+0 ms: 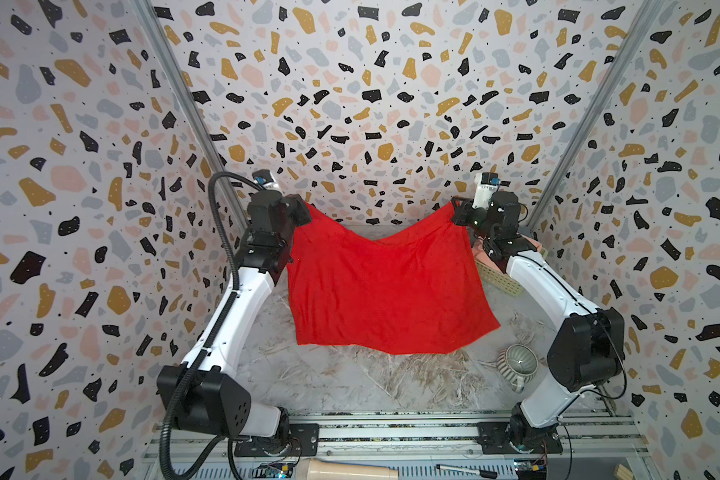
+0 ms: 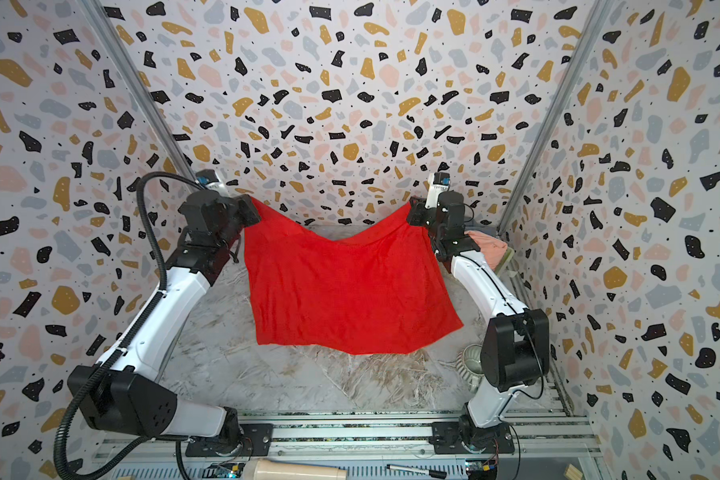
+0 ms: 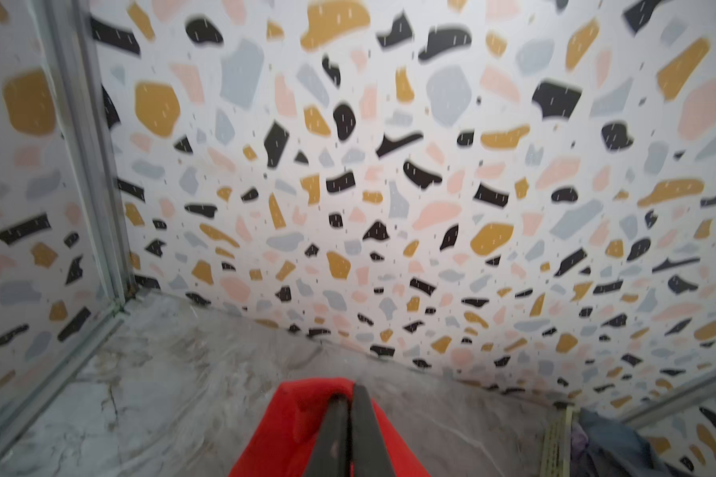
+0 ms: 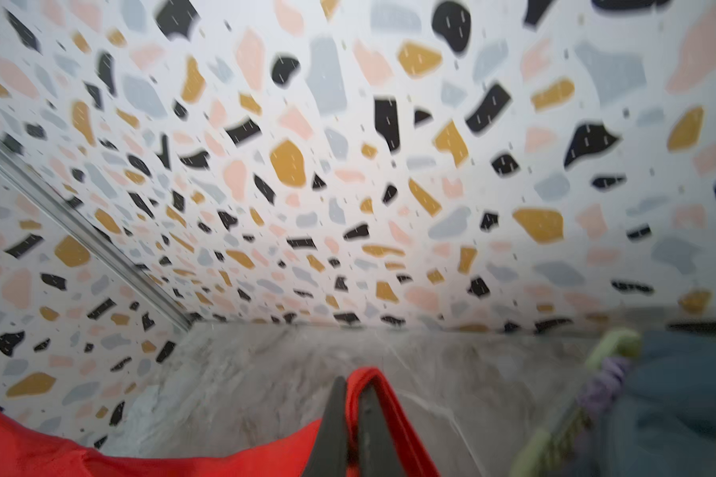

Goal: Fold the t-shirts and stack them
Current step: 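Swing the shirt forward and lay it flat with both grippers, releasing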

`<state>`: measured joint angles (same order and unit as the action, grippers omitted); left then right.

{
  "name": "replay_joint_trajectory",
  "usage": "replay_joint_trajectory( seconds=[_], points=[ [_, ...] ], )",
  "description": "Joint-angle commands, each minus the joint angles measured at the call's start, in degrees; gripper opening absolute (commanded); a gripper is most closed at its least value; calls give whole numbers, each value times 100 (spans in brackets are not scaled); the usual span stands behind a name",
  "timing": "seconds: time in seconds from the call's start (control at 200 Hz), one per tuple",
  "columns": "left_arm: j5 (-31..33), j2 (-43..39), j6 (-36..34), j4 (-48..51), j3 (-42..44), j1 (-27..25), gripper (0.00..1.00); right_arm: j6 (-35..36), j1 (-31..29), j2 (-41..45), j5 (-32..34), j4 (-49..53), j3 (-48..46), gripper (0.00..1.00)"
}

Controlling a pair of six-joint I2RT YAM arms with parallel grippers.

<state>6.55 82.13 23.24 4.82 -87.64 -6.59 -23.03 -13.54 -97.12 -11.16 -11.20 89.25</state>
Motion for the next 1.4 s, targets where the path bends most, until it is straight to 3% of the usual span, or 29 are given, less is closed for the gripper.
replay_joint_trajectory(
  seconds=[0.0,0.07,0.165,0.295,0.44,0.606,0.781,0.936,1.397],
  points=[
    [338,-655,-443,-384,-1218,193,0,97,18,571,-220,-569,1007,0],
    [679,-1023,-742,-208,-1510,194,0,178,18,904,-213,-677,1076,0],
    [1092,-1725,-923,-104,-1270,195,0,248,18,1499,-228,-738,718,0],
    [1329,-2775,-863,238,-334,193,0,215,19,2260,-234,-640,-463,0],
    [1550,-3772,-342,949,1162,193,0,-21,18,2802,-219,-218,-2221,0],
    [1077,-4742,736,2198,3249,195,0,-340,13,3016,-504,-301,-4509,0],
    [23,-5606,2037,3213,5064,193,0,-288,-61,2491,-943,-260,-5766,0],
    [-57,-6196,2461,3804,5508,198,0,-243,-60,2358,-966,-263,-6242,0],
    [-337,-5919,2191,4362,5288,198,0,-48,-59,2479,-476,557,-6115,0]
  ],
)
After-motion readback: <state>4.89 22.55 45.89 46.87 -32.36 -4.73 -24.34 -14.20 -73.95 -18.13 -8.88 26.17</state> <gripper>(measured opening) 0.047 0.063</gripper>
